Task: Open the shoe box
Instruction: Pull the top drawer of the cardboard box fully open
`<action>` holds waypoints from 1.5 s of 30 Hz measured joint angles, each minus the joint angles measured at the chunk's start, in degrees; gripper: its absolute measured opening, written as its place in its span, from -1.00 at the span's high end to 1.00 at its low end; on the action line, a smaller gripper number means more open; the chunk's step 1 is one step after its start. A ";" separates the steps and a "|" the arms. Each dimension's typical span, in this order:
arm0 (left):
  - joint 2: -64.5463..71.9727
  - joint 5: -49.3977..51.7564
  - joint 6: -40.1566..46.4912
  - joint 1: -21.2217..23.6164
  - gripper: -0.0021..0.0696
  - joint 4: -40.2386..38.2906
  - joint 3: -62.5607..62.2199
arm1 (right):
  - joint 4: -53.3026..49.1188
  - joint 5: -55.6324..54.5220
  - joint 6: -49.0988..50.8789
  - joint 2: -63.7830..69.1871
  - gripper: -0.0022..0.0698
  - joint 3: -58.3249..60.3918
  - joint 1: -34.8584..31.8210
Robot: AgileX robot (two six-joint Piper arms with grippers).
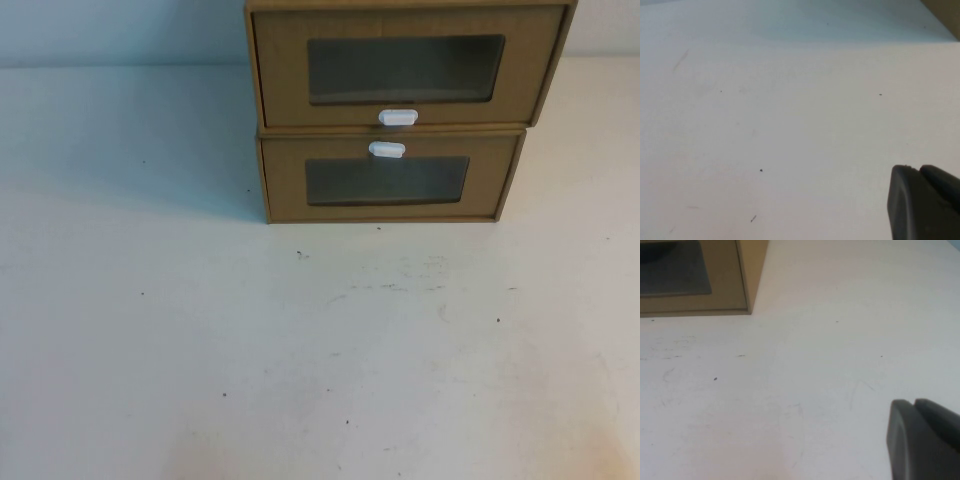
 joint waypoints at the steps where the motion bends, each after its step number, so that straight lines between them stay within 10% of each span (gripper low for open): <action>1: 0.00 -0.49 0.00 0.00 0.95 -0.14 0.00 | 0.00 0.00 0.00 0.00 0.98 0.00 0.00; 16: 0.00 -12.77 -11.19 0.00 0.95 -26.50 0.00 | 0.24 0.00 0.00 0.00 0.98 0.00 0.00; 24: 0.13 -13.94 -10.44 0.00 0.95 -27.64 -3.81 | 0.24 0.00 0.00 0.00 0.98 0.00 0.00; 33: 25.16 10.55 7.05 -1.21 0.95 -26.80 -37.43 | 0.24 0.00 0.00 0.00 0.98 0.00 0.00; 45: 66.04 28.22 36.01 -1.64 0.95 -48.91 -77.68 | 0.48 0.00 0.00 0.00 0.98 0.00 0.00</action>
